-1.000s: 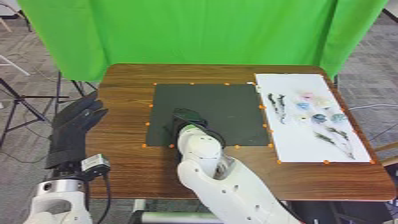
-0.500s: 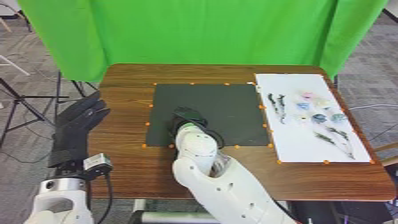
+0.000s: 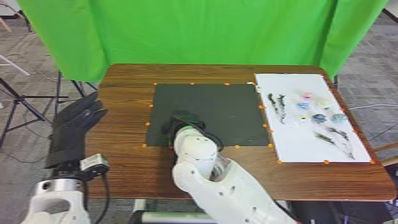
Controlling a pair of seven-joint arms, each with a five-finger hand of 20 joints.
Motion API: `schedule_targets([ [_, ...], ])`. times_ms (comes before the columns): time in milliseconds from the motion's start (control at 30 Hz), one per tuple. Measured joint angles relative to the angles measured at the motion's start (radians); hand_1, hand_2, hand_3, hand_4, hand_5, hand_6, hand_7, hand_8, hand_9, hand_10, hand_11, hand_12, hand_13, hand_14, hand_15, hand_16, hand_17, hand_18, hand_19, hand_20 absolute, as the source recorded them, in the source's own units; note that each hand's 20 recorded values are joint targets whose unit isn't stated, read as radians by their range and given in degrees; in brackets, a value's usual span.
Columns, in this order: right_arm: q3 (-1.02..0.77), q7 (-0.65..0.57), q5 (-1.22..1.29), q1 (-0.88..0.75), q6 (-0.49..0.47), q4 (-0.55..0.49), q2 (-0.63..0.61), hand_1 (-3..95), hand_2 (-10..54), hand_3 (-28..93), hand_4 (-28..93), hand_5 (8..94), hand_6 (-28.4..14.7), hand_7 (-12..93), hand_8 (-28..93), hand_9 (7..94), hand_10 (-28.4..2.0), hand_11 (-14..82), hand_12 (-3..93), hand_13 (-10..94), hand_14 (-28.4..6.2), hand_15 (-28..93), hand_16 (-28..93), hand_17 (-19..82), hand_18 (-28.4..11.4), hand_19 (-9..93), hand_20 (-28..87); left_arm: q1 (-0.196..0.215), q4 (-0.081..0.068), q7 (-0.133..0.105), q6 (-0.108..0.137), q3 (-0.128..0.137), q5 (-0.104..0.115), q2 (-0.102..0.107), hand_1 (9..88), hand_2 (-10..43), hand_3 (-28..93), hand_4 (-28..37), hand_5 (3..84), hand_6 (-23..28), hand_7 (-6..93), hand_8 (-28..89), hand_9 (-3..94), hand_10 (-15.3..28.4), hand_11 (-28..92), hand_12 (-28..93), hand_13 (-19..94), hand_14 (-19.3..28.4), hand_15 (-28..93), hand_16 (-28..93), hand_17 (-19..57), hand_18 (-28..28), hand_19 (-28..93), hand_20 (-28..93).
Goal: Arrange flowers
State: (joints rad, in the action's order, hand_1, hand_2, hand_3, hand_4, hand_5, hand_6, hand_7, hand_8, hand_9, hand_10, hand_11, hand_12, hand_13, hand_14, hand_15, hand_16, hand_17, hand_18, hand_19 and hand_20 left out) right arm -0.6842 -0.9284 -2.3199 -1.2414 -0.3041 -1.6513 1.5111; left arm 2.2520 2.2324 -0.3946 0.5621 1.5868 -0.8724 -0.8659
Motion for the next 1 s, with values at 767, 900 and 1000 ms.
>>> schedule_targets([
  [767, -0.061, 0.14, -0.05, 0.012, 0.067, -0.406, -0.401, 18.3, 12.9, 67, -17, 70.8, -13.0, 19, -6, 75.7, -21.2, 41.5, 24.3, 81, -10.6, 68, 21, 58, -18.6, 92, -28, 0.219, 0.041, -0.115, 0.028, 0.114, 0.047, -0.03, 23.5, 6.1, 83, -23.0, 39.4, 10.1, 15.9, -11, 33.7, 19.3, 35, 6, 22, 26.5, 62, -17, -9.3, 21.3, 59, 2],
  [900, -0.159, 0.105, -0.007, -0.057, 0.136, -0.437, -0.489, 19.9, 11.6, 68, -17, 66.8, -13.9, 19, -5, 71.7, -22.1, 42.2, 23.8, 79, -11.1, 70, 21, 58, -18.6, 93, -28, 0.228, 0.041, -0.127, 0.033, 0.113, 0.057, -0.029, 23.5, 6.1, 83, -23.0, 39.5, 10.1, 15.9, -11, 33.7, 19.4, 35, 6, 22, 26.5, 62, -17, -9.3, 21.3, 59, 2],
  [1000, -0.274, 0.093, 0.056, -0.123, 0.131, -0.446, -0.549, 20.9, 11.0, 69, -18, 64.5, -14.5, 20, -5, 69.0, -22.7, 43.9, 23.2, 76, -9.8, 76, 21, 59, -15.7, 93, -14, 0.231, 0.041, -0.131, 0.039, 0.111, 0.061, -0.027, 23.7, 6.1, 83, -23.0, 39.5, 10.1, 15.9, -11, 33.8, 19.4, 35, 6, 22, 26.5, 62, -17, -9.4, 21.2, 59, 2],
])
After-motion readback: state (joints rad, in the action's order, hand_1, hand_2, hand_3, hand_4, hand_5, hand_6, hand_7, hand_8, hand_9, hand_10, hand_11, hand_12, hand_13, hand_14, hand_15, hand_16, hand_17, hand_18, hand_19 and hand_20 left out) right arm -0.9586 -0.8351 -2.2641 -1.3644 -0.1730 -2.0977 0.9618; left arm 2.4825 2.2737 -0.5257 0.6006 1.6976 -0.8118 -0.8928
